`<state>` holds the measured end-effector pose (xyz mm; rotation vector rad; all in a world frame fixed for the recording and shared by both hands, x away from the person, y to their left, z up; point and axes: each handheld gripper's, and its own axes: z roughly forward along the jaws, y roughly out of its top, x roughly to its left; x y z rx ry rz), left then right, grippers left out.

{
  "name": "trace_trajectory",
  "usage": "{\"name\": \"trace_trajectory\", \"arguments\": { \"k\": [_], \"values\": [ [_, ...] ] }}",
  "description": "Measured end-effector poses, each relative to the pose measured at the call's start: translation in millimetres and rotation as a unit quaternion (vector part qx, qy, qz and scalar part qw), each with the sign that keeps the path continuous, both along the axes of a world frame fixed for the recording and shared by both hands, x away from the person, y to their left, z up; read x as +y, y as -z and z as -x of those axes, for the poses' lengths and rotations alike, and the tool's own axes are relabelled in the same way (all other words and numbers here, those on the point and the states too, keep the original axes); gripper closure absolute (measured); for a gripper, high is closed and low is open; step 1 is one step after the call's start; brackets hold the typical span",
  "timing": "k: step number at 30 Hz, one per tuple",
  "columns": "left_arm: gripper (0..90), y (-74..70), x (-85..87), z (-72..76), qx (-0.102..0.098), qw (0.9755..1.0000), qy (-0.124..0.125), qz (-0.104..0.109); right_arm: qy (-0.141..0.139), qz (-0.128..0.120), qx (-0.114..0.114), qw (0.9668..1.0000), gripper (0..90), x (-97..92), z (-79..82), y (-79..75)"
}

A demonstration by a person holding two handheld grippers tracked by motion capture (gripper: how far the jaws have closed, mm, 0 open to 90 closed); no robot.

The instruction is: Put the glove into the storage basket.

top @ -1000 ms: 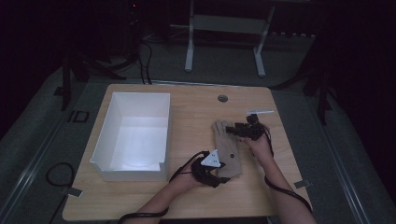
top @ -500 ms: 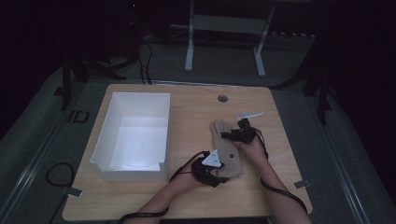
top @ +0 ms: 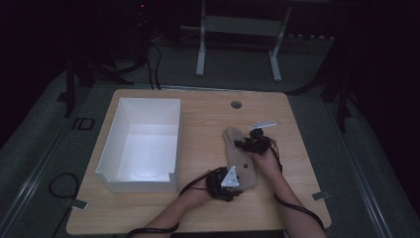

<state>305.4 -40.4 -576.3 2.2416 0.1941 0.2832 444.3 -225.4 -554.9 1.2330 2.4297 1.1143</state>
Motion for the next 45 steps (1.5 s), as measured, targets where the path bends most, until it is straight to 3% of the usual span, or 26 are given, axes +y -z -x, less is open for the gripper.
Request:
{"name": "trace_trajectory", "arguments": {
  "k": [2,3,4,5,7,8,9,10,12,14,15,17,24,26,28,33,39,45],
  "values": [
    [61.4,-0.1,0.5,-1.2,-0.004,1.0000,-0.003,-0.002,0.000,0.000,0.000,1.0000,64.3,-0.3,0.0,0.1],
    [61.4,-0.4,1.5,-4.0,-0.003,1.0000,-0.006,-0.003,0.002,0.000,-0.001,1.0000,64.4,-0.2,0.2,0.1],
    [71.4,-0.5,2.9,-7.3,0.008,0.9999,-0.014,0.005,0.004,0.001,-0.002,1.0000,64.7,0.2,1.2,0.0],
    [76.2,-0.8,4.9,-12.1,0.032,0.9992,-0.017,0.016,0.006,-0.001,-0.003,1.0000,64.8,0.1,1.3,0.3],
    [79.2,-0.9,7.3,-19.8,0.068,0.9971,-0.019,0.030,0.008,-0.007,-0.002,0.9999,65.4,-0.8,1.5,0.8],
    [79.8,-0.9,7.3,-19.8,0.068,0.9971,-0.019,0.030,0.008,-0.007,-0.002,0.9999,65.4,-0.8,1.5,0.8],
    [79.8,-0.5,8.7,-25.5,0.102,0.9936,-0.023,0.043,0.010,-0.012,0.002,0.9999,65.5,-1.6,1.2,1.1],
    [81.0,-0.2,10.0,-28.5,0.123,0.9909,-0.024,0.049,0.014,-0.027,0.014,0.9994,66.4,-3.7,-0.1,1.1],
    [81.7,0.2,13.0,-36.5,0.171,0.9830,-0.028,0.062,0.014,-0.033,0.023,0.9991,67.2,-4.5,-0.7,0.7],
    [82.0,0.4,13.8,-40.2,0.193,0.9785,-0.030,0.068,0.015,-0.040,0.028,0.9987,68.4,-5.6,-1.3,0.0],
    [82.1,0.0,14.0,-41.1,0.194,0.9781,-0.030,0.068,0.016,-0.046,0.031,0.9983,68.7,-6.8,-1.8,-0.2],
    [82.2,-1.4,13.3,-36.7,0.174,0.9822,-0.023,0.066,0.021,-0.051,0.030,0.9980,69.3,-8.3,-1.3,-0.8],
    [82.6,-11.6,13.3,-29.6,0.164,0.9837,-0.004,0.074,0.012,-0.061,0.029,0.9976,72.5,-10.1,2.2,-6.0],
    [82.5,-18.9,12.1,-24.7,0.135,0.9884,0.000,0.069,0.017,-0.069,0.027,0.9971,73.3,-11.6,4.0,-9.9],
    [82.5,-27.0,11.3,-20.2,0.116,0.9903,0.004,0.077,0.018,-0.076,0.023,0.9967,74.2,-13.6,6.0,-14.2],
    [82.4,-39.8,8.8,-14.2,0.099,0.9934,0.008,0.058,0.017,-0.084,0.030,0.9959,76.4,-18.2,10.4,-20.7],
    [82.4,-52.7,12.1,-13.4,0.093,0.9941,0.001,0.056,0.018,-0.121,0.027,0.9921,76.8,-25.8,11.0,-33.3],
    [82.3,-72.3,16.0,-12.0,0.084,0.9947,-0.003,0.059,0.018,-0.136,0.006,0.9905,76.7,-26.4,13.3,-56.4]
  ]
}}
